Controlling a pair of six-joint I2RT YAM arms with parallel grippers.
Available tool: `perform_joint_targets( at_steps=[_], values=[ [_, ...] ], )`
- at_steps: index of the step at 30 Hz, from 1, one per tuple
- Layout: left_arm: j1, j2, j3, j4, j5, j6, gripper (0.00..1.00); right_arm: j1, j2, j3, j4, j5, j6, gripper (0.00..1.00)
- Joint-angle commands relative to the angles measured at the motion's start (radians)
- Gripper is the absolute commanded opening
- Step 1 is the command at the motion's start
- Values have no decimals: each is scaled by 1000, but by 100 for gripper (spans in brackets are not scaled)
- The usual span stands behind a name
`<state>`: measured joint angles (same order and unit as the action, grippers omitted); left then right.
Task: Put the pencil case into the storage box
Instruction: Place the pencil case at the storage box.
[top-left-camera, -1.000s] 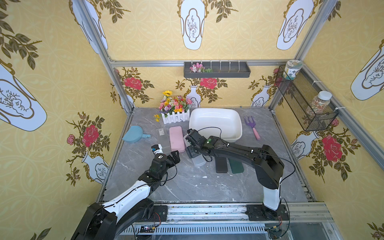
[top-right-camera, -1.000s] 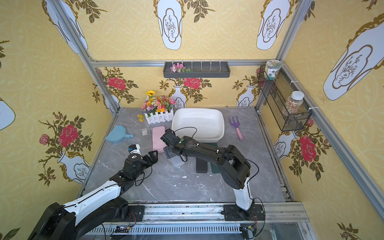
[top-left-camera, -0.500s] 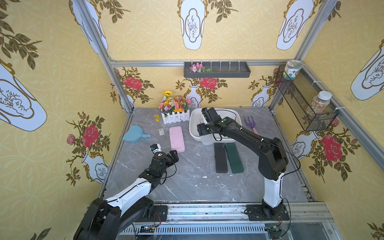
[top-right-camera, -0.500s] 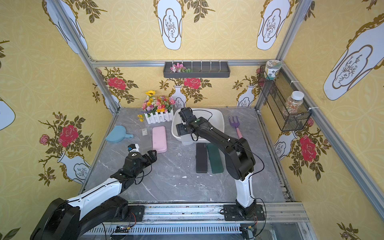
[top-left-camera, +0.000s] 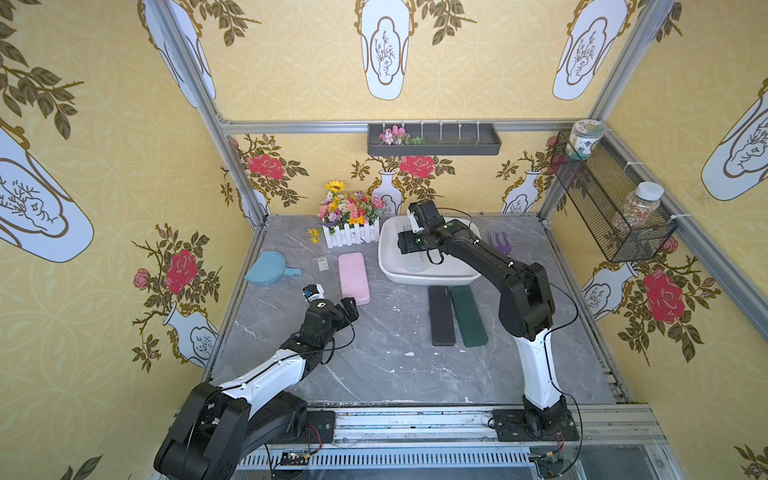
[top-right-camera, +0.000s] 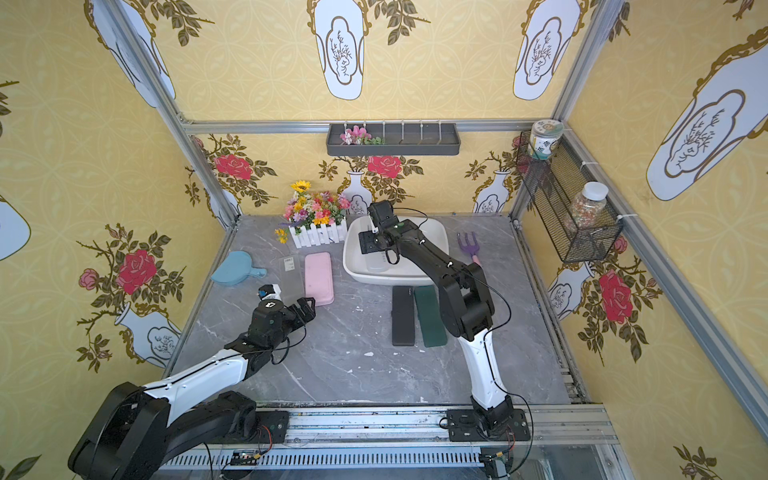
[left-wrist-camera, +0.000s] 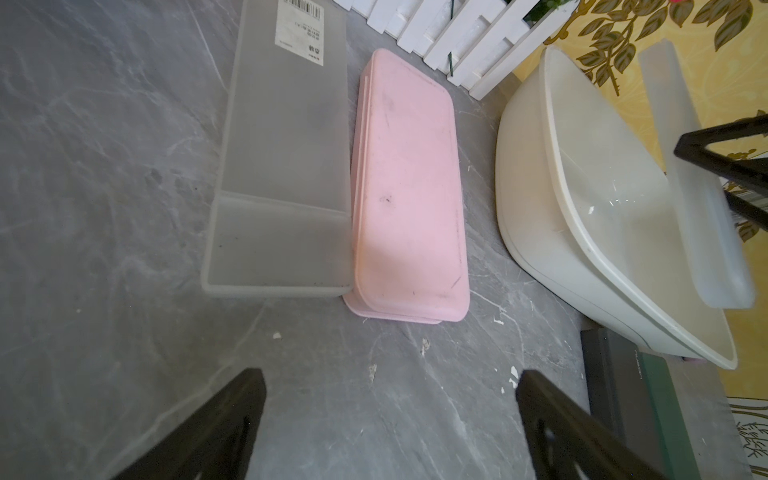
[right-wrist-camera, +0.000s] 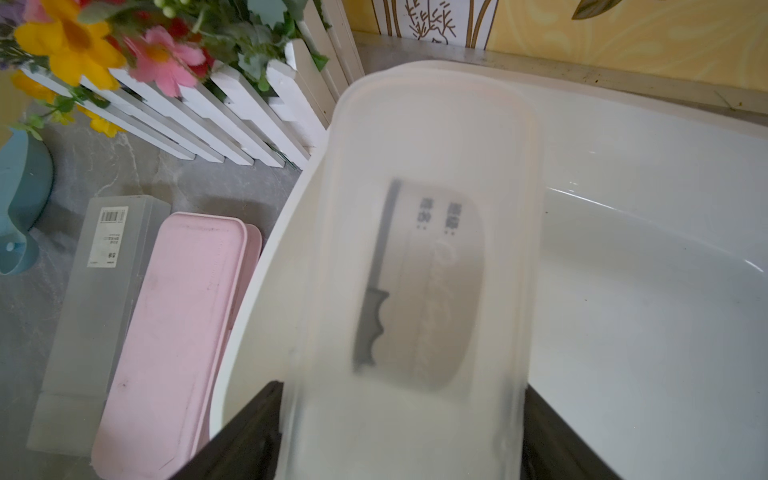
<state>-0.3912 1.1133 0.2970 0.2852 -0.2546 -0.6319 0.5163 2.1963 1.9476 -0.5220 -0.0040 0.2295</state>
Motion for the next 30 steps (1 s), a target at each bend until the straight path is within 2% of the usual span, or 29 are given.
perform_joint_targets(
  at_steps=[1,13,30],
  values=[
    [7,7,2,25,15,20,100,-4,29,20,44,-11,13,79],
    [23,52,16,47,46,40,100,-12,116,68,86,18,68,79],
    [49,125,13,118,113,65,100,31,222,106,73,86,164,79]
  ],
)
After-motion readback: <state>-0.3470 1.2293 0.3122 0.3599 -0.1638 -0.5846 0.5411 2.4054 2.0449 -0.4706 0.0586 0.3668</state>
